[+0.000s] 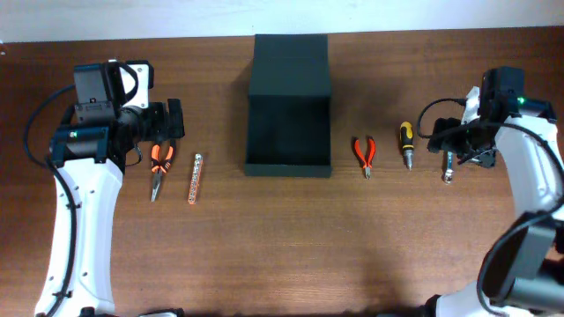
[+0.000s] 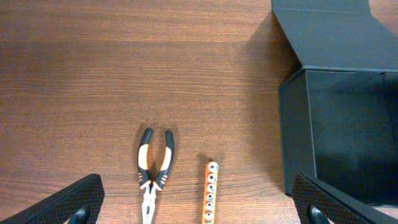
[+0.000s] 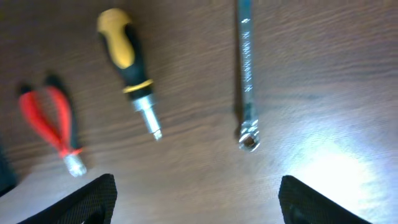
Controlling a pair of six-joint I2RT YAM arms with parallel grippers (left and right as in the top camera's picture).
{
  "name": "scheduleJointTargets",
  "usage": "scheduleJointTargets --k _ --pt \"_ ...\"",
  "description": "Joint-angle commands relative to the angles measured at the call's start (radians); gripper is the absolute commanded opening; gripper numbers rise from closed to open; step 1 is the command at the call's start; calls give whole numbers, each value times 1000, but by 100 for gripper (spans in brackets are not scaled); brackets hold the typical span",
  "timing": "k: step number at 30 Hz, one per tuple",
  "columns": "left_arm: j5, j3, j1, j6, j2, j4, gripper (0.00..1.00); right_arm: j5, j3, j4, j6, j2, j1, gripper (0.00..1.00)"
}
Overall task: Pack container
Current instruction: 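Raise both arms and move the right gripper over the chrome wrench, then lower the right gripper and grasp the chrome wrench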
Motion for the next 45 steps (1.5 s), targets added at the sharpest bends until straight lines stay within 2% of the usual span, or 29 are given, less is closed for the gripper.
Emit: scheduleJointTargets --k 1,6,10,21,31,34,39,45 --pt "-11 20 4 16 5 2 99 57 12 22 -78 34 -22 83" --pt "-11 20 4 16 5 2 99 96 12 63 -111 82 -61 82" --pt "-11 20 4 16 5 2 99 22 12 85 -142 123 -78 76" --pt "-11 20 4 16 5 2 99 -62 12 152 -137 241 -77 75" --pt "-11 20 3 16 5 2 99 -24 12 198 -133 287 -77 64" --pt "-11 20 3 16 5 2 99 -2 12 185 -134 304 -77 58" --pt "-11 20 3 16 5 2 99 13 12 182 -134 324 -77 56" --pt "-11 20 3 16 5 2 99 60 12 148 -133 324 -77 46"
